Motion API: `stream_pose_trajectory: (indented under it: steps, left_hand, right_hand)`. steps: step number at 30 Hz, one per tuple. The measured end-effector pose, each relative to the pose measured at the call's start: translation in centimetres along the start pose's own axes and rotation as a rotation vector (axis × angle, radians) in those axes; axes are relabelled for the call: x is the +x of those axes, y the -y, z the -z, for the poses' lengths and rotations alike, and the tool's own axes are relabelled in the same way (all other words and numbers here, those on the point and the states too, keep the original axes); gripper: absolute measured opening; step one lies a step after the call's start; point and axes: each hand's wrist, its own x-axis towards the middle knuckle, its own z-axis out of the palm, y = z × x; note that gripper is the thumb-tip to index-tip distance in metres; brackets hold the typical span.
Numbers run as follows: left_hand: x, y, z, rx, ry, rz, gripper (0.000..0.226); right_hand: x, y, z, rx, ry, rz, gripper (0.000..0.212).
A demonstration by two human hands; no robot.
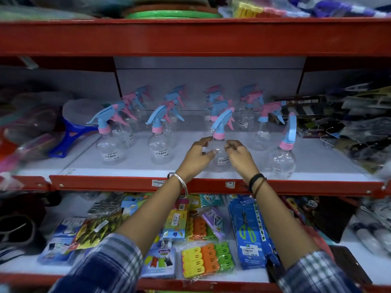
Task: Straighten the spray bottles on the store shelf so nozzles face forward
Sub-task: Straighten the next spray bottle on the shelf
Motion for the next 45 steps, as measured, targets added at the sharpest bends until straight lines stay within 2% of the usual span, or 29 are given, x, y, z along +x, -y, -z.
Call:
stream_pose_trajectory:
  steps: [12,15,19,21,23,26,28,31,34,36,45]
  left_hand:
    - [-4.0,-0.6,-0.4,0.075,-0.043,-0.028,0.048]
    - [-4.4,-0.7,0.0,0.059,-0.071,-0.018,0.047]
    - [-5.4,-0.1,1.5,-0.064,-0.297,-0.036,0.037]
    - [-5.8,0.7,2.8,-0.108,-0.458,-0.064,0.031]
    - [-5.7,2.1,4.8,-0.103,-0.592,-0.061,0.027]
    - [-4.5,4.3,8.2,-0.094,-0.661,0.011,0.032]
    - [-3.3,5.3,10.4,-0.102,-0.59,0.076,0.039]
    - [-1.6,6.3,12.6,-0.085,-0.365,0.163,0.049]
    - [-0.8,6.7,13.7,-0.037,-0.171,0.158,0.051]
    - [-0.8,6.6,14.3,-0.031,-0.108,0.127,0.05]
    - [-3.2,6.4,15.8,0.038,0.009,0.054,0.055]
  right_hand:
    - [-3.5,-0.3,0.5,-0.006,-0.01,0.01,0.036]
    - [-4.1,-0.3,-0.3,-0.041,-0.103,-0.002,0.042]
    - [-6.2,0.4,-2.5,-0.091,-0.441,0.152,0.031]
    - [-7.8,1.1,-3.9,-0.073,-0.53,0.27,0.024]
    - [-8.9,2.0,-5.8,-0.031,-0.511,0.37,0.022]
    - [-8.5,3.2,-9.1,0.002,-0.327,0.425,0.018]
    - [-6.9,3.9,-11.3,0.023,-0.206,0.376,0.018]
    - [-3.4,4.7,-14.0,0.055,-0.074,0.199,0.031]
    - [-0.2,4.9,-15.4,0.053,0.037,0.029,0.045]
    - [1.0,4.9,-16.0,0.053,0.095,-0.033,0.047]
    - [-0.4,4.4,-15.5,0.057,0.061,-0.007,0.034]
